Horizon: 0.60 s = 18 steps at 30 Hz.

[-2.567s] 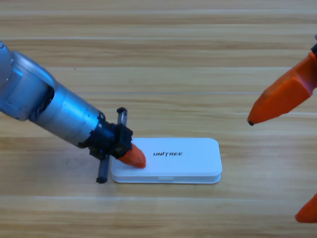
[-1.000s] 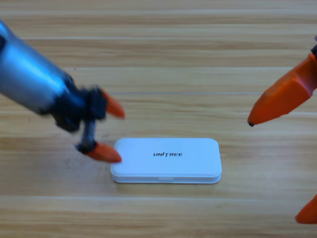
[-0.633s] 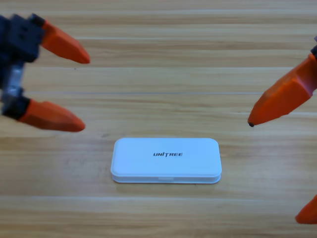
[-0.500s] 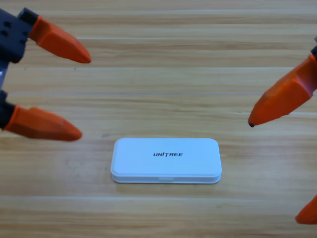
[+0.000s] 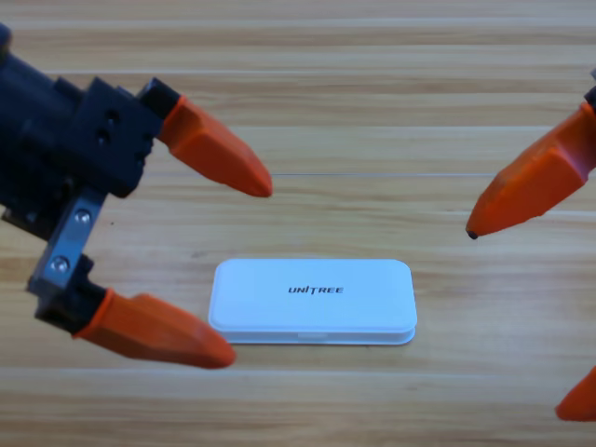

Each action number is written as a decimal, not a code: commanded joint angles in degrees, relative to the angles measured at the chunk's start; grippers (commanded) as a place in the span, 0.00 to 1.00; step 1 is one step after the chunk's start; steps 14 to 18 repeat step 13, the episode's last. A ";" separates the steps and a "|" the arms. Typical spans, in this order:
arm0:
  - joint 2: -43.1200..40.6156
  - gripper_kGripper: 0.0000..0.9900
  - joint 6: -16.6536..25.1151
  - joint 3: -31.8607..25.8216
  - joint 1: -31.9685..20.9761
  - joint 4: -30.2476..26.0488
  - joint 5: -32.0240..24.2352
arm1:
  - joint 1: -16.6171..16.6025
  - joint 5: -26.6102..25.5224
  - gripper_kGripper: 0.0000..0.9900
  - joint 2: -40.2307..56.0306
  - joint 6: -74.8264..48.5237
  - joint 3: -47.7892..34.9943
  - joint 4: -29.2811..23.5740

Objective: Clean up eraser and pencils

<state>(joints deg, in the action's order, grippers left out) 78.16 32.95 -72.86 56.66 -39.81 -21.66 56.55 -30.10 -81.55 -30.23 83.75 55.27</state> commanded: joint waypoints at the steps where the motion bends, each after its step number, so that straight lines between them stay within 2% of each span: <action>1: 1.47 1.00 -0.69 -0.44 1.97 0.70 -0.57 | 0.31 -0.58 1.00 -1.77 0.08 -2.01 -0.87; 18: 1.73 1.00 -0.17 -0.44 1.97 0.70 0.39 | 0.31 -0.58 1.00 -1.77 0.08 -2.10 -0.87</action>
